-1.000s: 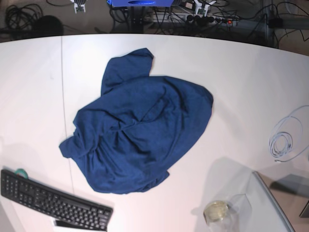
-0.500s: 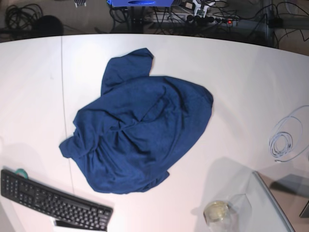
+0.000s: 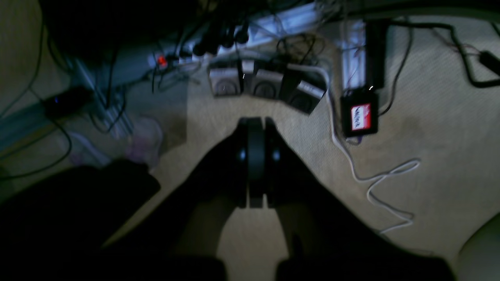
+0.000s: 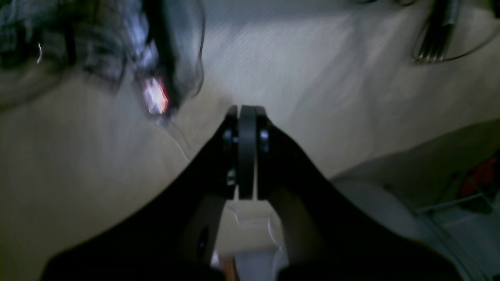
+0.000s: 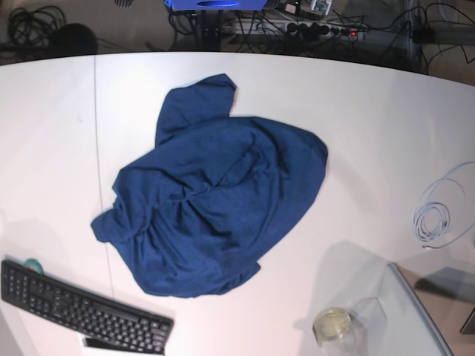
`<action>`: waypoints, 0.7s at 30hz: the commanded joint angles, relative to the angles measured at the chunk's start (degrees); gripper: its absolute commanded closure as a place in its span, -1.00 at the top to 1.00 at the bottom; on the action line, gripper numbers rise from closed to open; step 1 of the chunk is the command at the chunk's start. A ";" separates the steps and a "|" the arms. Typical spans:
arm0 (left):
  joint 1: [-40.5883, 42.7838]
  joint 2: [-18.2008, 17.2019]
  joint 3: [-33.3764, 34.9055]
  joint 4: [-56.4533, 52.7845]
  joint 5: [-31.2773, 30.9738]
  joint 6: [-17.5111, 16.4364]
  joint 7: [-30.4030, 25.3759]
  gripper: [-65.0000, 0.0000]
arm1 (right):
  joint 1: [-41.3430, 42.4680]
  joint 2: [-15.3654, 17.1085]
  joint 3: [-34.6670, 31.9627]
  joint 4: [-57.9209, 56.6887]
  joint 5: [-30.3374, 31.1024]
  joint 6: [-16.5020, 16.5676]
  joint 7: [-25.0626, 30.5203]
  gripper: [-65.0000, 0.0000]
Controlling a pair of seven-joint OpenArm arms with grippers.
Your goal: Layout the t-shirt on the table in an organized manner, then fold the t-shirt properly
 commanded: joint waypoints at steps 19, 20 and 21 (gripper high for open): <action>18.22 -10.08 -4.49 54.72 -15.84 0.34 -0.20 -1.00 | -8.83 -4.80 1.51 53.09 1.06 0.09 -11.15 -0.97; 17.08 -10.08 -4.58 55.60 -19.35 0.34 0.77 -1.00 | -6.46 -4.63 1.51 55.37 2.65 0.18 -13.88 -0.94; 15.41 -10.08 -4.58 56.56 -22.43 0.34 2.70 -1.00 | -3.73 -4.45 1.51 57.13 4.84 0.18 -17.40 -0.86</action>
